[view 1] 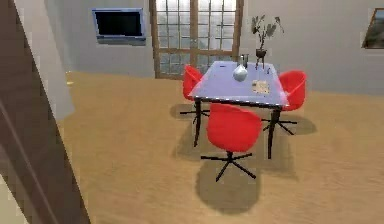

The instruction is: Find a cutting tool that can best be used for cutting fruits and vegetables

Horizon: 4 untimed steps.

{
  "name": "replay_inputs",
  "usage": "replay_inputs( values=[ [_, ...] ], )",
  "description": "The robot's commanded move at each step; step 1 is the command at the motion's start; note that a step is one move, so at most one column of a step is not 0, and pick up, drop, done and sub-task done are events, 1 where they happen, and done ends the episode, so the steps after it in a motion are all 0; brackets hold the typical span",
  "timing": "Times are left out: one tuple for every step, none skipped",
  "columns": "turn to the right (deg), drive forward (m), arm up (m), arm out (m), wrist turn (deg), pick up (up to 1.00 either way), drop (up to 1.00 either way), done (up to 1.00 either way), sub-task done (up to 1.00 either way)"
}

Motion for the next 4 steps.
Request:
replay_inputs(
  values=[
    [39.0, 0.00, 0.00, 0.00, 0.0, 0.00, 0.00, 0.00, 0.00],
    [0.0, 0.70, 0.00, 0.00, 0.0, 0.00, 0.00, 0.00, 0.00],
    [30.0, 0.00, 0.00, 0.00, 0.0, 0.00, 0.00, 0.00, 0.00],
    [0.0, 1.00, 0.00, 0.00, 0.0, 0.00, 0.00, 0.00, 0.00]
  ],
)
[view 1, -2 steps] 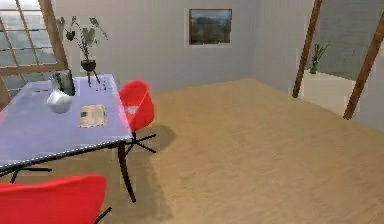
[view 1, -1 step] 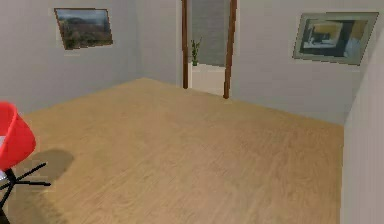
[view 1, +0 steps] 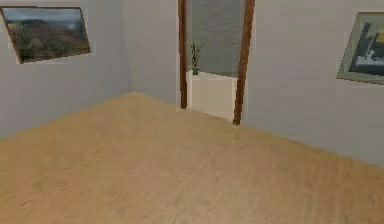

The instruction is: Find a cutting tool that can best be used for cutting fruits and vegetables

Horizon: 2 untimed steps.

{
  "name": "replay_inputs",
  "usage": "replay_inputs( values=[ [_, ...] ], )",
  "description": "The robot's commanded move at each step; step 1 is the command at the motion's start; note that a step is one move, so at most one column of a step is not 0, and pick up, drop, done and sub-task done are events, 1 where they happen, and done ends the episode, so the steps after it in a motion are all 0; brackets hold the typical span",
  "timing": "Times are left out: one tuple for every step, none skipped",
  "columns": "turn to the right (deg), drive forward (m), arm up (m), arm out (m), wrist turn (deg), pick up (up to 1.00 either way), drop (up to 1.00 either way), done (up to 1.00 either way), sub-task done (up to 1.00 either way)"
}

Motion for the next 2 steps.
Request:
replay_inputs(
  values=[
    [0.0, 1.00, 0.00, 0.00, 0.0, 0.00, 0.00, 0.00, 0.00],
    [3.0, 0.00, 0.00, 0.00, 0.0, 0.00, 0.00, 0.00, 0.00]
  ],
)
